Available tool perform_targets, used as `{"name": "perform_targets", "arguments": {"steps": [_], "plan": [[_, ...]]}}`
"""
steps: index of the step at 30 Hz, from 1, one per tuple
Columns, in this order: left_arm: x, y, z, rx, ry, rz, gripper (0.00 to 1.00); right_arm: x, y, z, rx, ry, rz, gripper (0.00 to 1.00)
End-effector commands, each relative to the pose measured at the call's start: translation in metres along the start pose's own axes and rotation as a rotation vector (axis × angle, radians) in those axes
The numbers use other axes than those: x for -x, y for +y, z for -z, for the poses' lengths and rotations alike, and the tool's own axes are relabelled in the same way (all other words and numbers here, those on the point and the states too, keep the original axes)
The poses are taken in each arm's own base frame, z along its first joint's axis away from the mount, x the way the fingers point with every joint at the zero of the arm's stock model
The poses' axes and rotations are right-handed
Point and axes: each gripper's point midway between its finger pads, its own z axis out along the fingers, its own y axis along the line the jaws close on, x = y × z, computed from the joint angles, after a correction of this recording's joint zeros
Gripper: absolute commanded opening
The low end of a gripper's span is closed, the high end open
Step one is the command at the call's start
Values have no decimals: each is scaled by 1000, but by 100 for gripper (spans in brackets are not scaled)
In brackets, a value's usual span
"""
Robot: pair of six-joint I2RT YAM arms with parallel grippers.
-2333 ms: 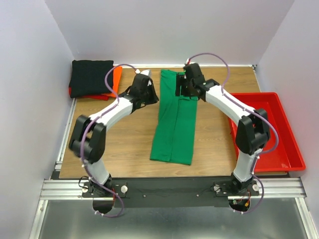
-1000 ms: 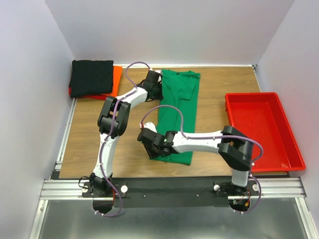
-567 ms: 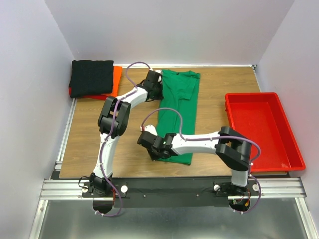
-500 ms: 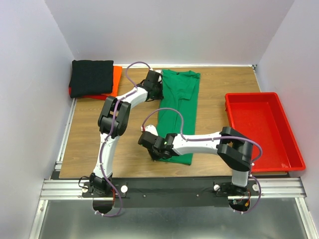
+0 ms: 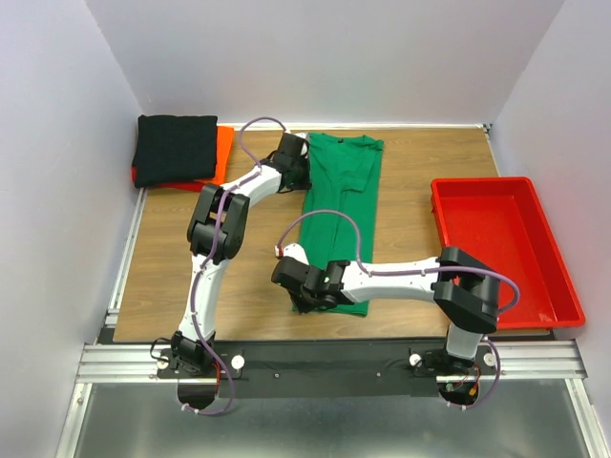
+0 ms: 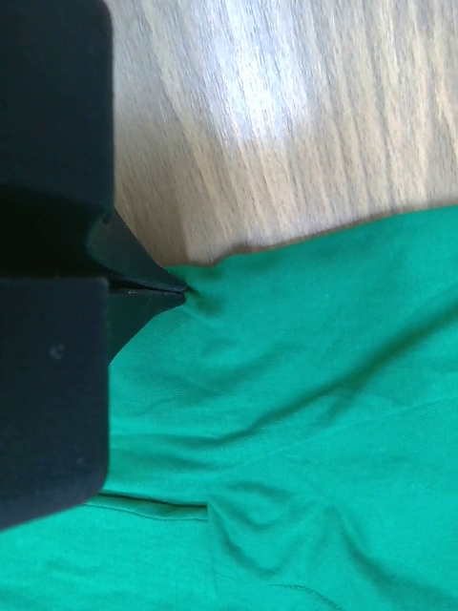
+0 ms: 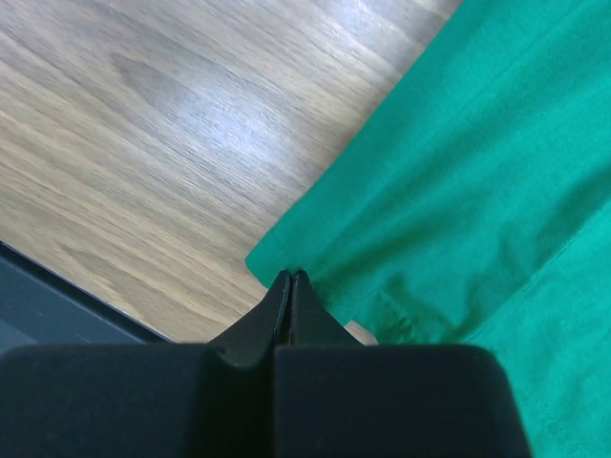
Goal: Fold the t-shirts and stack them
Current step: Fold the tshirt
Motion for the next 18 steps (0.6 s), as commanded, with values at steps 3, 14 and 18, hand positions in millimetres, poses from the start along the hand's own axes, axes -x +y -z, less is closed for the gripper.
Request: {"name": "perform_targets", "arguments": {"steps": [3, 14, 18], "plan": [[6, 15, -1, 37, -1, 4, 0, -16, 15, 3, 60, 42, 4, 0], [18, 6, 18, 6, -29, -11, 27, 11, 15, 15, 37, -56, -21, 52], [32, 3, 44, 18, -68, -10, 39, 31, 3, 41, 21, -146, -76, 61]]}}
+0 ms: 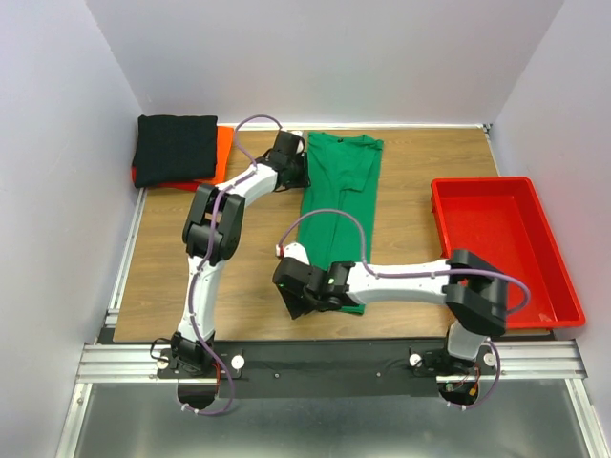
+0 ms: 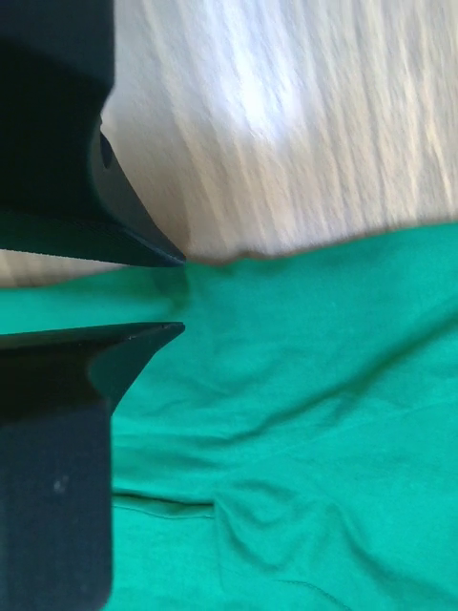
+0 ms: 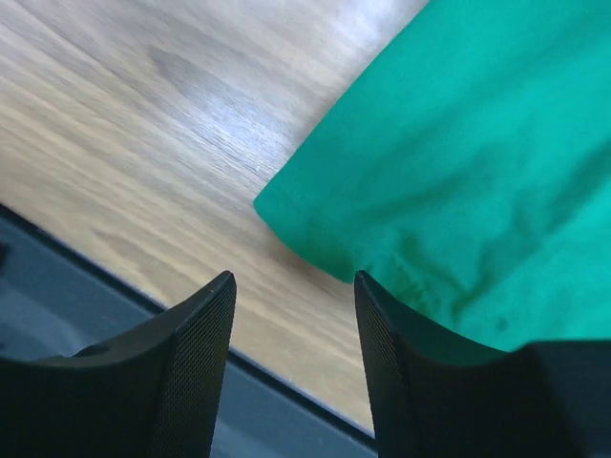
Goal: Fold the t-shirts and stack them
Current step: Fold the tshirt
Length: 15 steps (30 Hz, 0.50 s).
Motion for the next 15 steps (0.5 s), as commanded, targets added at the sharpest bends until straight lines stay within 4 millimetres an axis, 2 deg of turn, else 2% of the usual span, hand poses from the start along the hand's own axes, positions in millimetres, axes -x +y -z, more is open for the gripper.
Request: {"name": "perform_targets", "arguments": {"steps": [1, 3, 5, 6, 8, 10, 11, 12, 13, 15], "plan": [[28, -3, 42, 17, -70, -5, 39, 29, -13, 37, -22, -134, -91, 61], [29, -2, 62, 38, -91, 16, 39, 38, -35, 55, -63, -180, -150, 61], [23, -1, 83, 41, -109, 52, 38, 31, -58, 62, -120, -190, -213, 59], [19, -1, 90, 41, -113, 64, 38, 31, -75, 74, -140, -205, -256, 59], [2, 0, 112, 29, -128, 84, 37, 9, -101, 72, -194, -179, -325, 56], [-11, 4, 127, 39, -136, 110, 37, 2, -121, 80, -197, -181, -418, 55], [-29, 7, 139, 38, -134, 114, 37, -7, -127, 80, -194, -167, -449, 53], [-39, 7, 144, 33, -129, 124, 37, -22, -142, 76, -218, -141, -479, 53], [-51, 7, 149, 34, -120, 132, 37, -27, -146, 79, -209, -148, -519, 53], [-87, 7, 159, 26, -85, 136, 36, -43, -157, 76, -220, -117, -562, 52]]}}
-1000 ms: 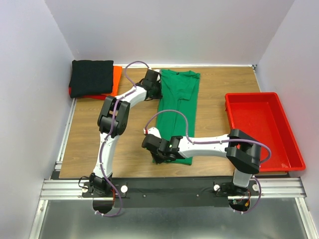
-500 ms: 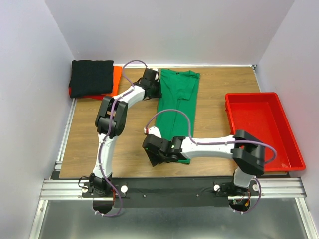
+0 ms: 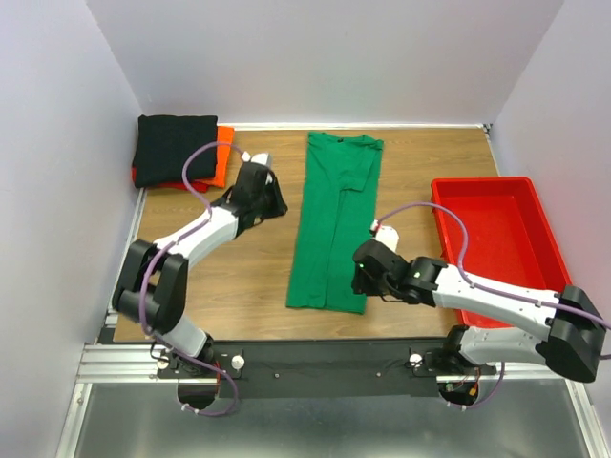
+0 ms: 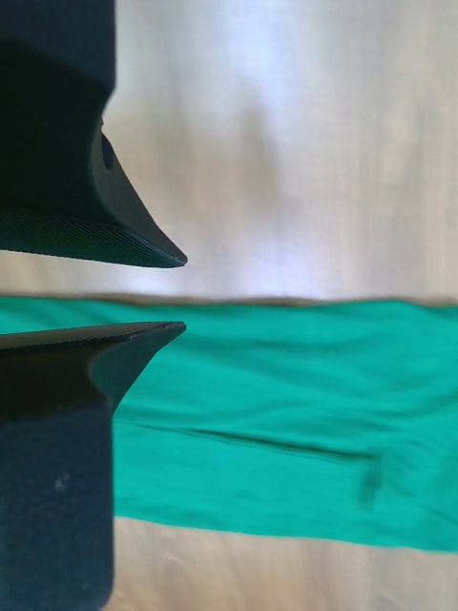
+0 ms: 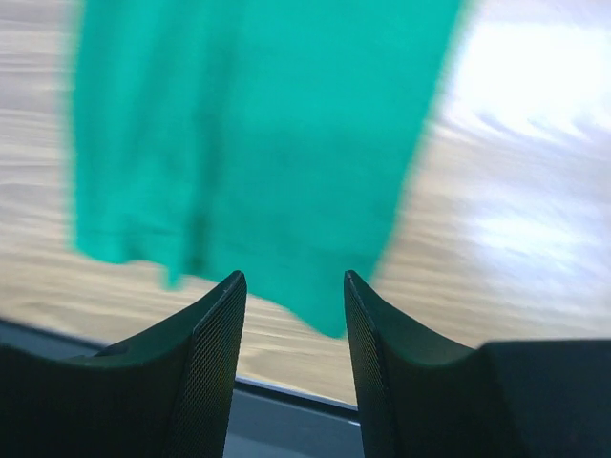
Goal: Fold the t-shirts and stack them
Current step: Fold the tshirt
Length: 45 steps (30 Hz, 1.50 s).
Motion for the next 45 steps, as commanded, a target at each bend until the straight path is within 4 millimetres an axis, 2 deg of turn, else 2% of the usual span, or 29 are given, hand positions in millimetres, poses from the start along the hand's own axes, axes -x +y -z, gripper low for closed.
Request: {"name": "perform_targets", "arguments": {"steps": [1, 3, 6, 11, 16, 23, 31, 32, 35, 36, 39, 45], "plan": [[-60, 12, 18, 21, 49, 37, 36, -25, -34, -2, -70, 65, -109, 52], [-85, 7, 26, -2, 84, 33, 36, -30, -45, -7, -95, 86, -129, 52], [-110, 8, 38, -12, 111, 42, 36, -37, -48, -14, -94, 130, -149, 52], [-143, 14, 62, -25, 142, 92, 36, -55, -41, -21, -40, 212, -162, 52], [-162, 6, 78, -45, 163, 109, 36, -61, -32, -26, -7, 250, -188, 52], [-185, 3, 87, -40, 222, 102, 36, -59, -24, -32, 21, 241, -216, 51], [-205, -5, 89, -44, 297, 39, 37, -71, -33, -29, 21, 261, -232, 26], [-209, -3, 90, -26, 312, 34, 37, -76, -36, -29, 17, 270, -236, 18], [-212, -2, 92, -21, 328, 28, 38, -83, -41, -26, 18, 279, -246, 7], [-212, -3, 92, -17, 327, 23, 38, -91, -47, -26, 9, 292, -246, 5], [-215, -2, 92, -11, 339, 16, 38, -97, -54, -23, 6, 289, -263, 1], [-225, -2, 92, -17, 387, -19, 39, -92, -55, -21, 10, 262, -277, 0]]}}
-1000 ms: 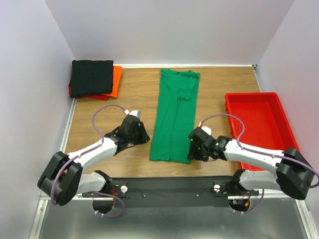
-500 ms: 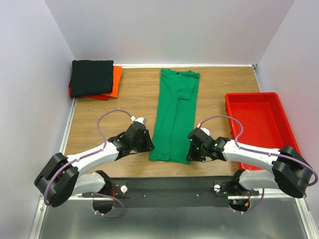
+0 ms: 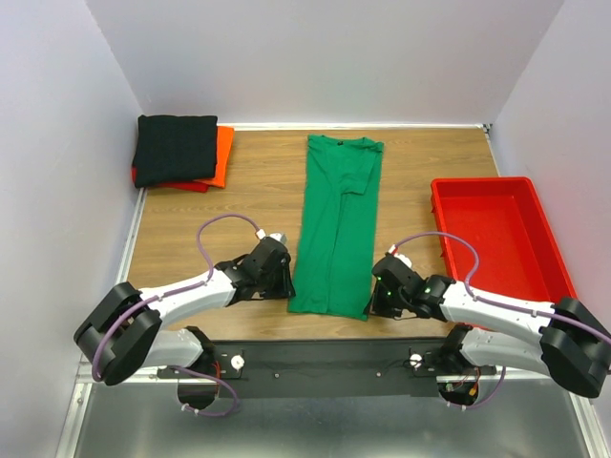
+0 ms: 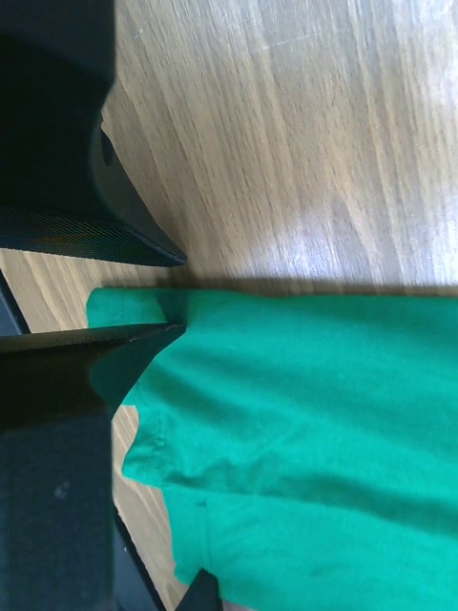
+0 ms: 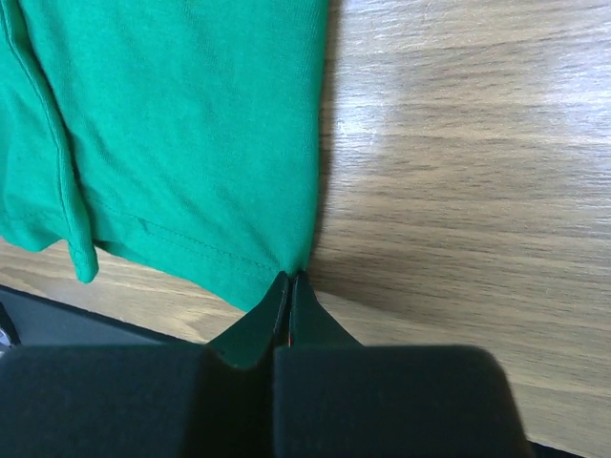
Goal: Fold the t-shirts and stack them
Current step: Fold the tshirt
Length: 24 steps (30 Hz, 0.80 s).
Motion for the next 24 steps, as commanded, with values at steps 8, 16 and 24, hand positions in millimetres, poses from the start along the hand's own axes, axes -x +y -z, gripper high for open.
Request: {"name": "perform_targets", "arguments": {"steps": [8, 16, 24], "plan": [[-20, -9, 7, -56, 98, -69, 46, -3, -16, 1, -59, -1, -23, 0], [-49, -11, 10, -81, 185, -20, 43, -1, -17, 6, -62, -14, -21, 0], [-60, -7, 10, -78, 191, -5, 26, -3, -20, 8, -62, -12, -18, 0]]}}
